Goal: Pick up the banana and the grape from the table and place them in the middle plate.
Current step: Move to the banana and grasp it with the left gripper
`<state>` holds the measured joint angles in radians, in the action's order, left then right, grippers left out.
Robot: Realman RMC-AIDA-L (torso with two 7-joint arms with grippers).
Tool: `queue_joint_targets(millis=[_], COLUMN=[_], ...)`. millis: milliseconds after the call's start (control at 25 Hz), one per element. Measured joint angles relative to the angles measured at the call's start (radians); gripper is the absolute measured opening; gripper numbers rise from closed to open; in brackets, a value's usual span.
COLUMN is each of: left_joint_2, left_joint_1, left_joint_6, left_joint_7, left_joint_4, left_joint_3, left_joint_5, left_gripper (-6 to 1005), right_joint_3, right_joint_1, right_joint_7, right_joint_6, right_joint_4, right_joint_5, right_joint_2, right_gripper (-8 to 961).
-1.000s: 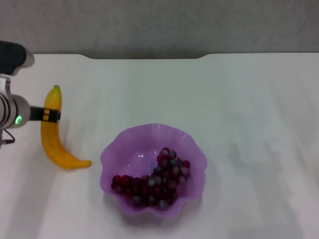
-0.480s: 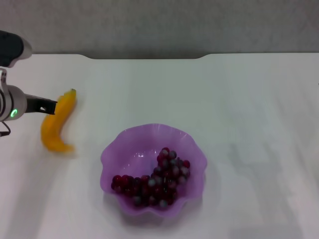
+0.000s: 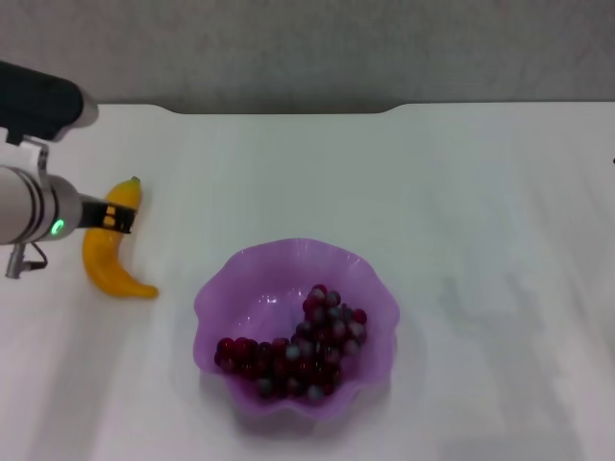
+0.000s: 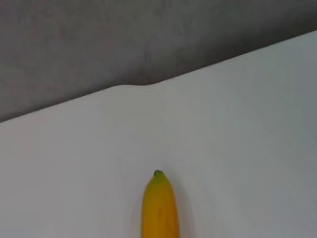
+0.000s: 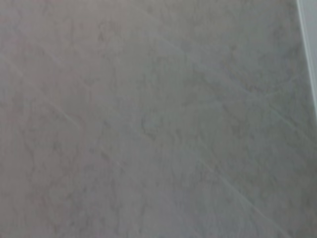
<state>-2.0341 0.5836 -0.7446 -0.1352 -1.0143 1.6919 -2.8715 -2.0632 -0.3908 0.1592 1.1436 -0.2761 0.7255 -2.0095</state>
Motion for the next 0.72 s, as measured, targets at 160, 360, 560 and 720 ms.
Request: queue_joint_targets(millis=[160,360,560,720], left_joint_2=[0.000,0.003,0.003,0.002], left_joint_1=[0.039,0.070,0.079,0.096], left_joint_6=[0.066,0.143,0.191,0.233], left_joint_7=[0.057,0.115,0.119,0.126], left_joint_4=[0.105,0.188,0.242,0.312], left_joint_3=[0.004,0.022,0.078,0.103], left_joint_5=[0.000,0.000,0.000,0.000], left_gripper=[299,501,733,812], right_joint_3=[0.000,0.000,-0.001,-0.010], right_joint_1=[-0.001,-0.002,-0.003,-0.003], right_joint_7=[0.000,0.002,0.003,0.004], right_joint_6=[0.000,0.003,0.005,0.005], right_joint_4=[0.000,-0.002,-0.002,-0.006], right_joint_5=[0.000,0.000,0.000,0.000], right_joint_2=[0.000,0.000,0.000,0.000], right_gripper=[891,892,892,891])
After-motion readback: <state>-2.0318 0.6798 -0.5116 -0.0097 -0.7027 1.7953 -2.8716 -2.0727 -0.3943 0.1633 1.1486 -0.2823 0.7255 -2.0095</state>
